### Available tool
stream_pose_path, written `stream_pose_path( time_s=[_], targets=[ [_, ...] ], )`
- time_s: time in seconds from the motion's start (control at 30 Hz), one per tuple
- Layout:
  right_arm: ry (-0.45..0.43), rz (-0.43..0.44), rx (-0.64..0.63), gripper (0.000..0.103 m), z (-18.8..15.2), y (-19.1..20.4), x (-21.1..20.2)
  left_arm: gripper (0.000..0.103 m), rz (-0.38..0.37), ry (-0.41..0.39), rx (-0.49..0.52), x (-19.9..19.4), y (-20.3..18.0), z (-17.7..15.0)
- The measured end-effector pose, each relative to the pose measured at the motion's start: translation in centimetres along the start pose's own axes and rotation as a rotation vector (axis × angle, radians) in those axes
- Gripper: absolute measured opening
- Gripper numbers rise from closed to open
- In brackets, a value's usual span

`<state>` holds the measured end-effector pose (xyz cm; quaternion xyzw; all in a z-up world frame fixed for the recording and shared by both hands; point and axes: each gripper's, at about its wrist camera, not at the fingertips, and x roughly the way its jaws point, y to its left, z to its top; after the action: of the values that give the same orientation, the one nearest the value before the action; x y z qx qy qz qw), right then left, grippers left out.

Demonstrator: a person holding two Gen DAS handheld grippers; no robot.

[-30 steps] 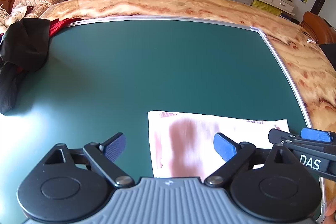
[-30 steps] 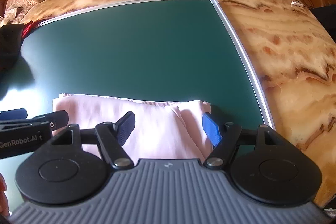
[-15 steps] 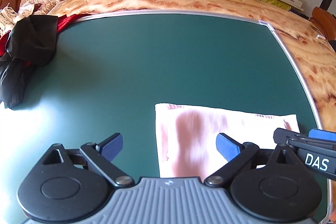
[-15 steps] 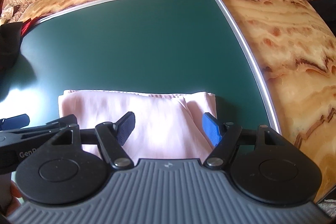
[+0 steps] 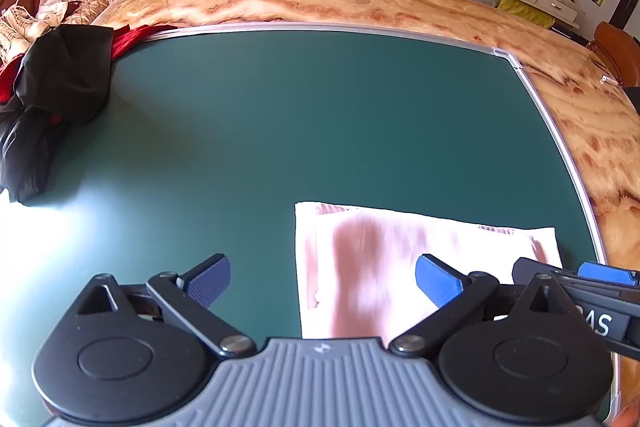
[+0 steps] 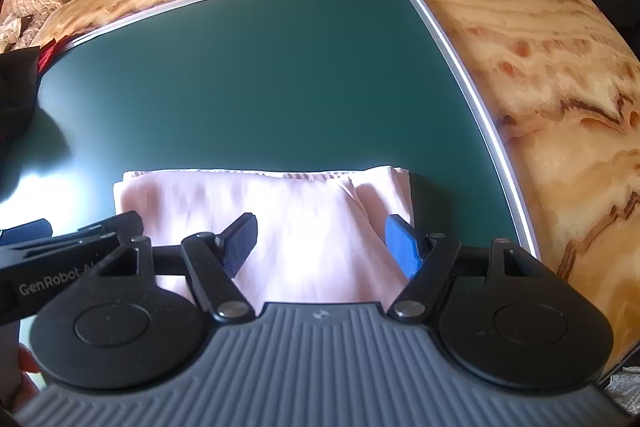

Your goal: Fold clothes

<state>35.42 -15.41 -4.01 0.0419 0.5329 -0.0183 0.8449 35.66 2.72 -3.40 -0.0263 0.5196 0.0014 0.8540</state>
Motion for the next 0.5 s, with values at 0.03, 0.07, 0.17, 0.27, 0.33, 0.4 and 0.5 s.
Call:
stream_pose_path(
  time_s=[0.03,0.07,0.17,0.27,0.33,0.4,0.5],
  targets=[
    [-0.002,-0.006,-0.006,0.079,-0.01,0.10,-0.06,0.102,0.004,0.003,0.002,0.01,-0.05,0.01],
    [-0.002,-0.010,-0.010,0.079,0.01,0.16,-0.09,0.102,0.008,0.007,0.005,0.04,-0.10,0.05],
    [-0.003,-0.013,-0.009,0.079,0.10,0.09,-0.16,0.102,0.020,0.037,0.025,0.33,-0.26,0.41],
    [0.001,-0.010,-0.008,0.079,0.15,-0.02,-0.14,0.102,0.024,0.046,0.040,0.38,-0.42,0.52],
    [0.005,-0.009,-0.010,0.079,0.18,-0.02,-0.08,0.102,0.029,0.034,0.039,0.21,-0.41,0.52],
    [0.007,-0.011,-0.011,0.079,0.18,-0.01,-0.06,0.102,0.028,0.026,0.035,0.04,-0.36,0.55],
    [0.014,-0.007,-0.013,0.079,0.18,0.10,0.02,0.102,0.025,0.022,0.032,-0.10,-0.21,0.66]
  ],
)
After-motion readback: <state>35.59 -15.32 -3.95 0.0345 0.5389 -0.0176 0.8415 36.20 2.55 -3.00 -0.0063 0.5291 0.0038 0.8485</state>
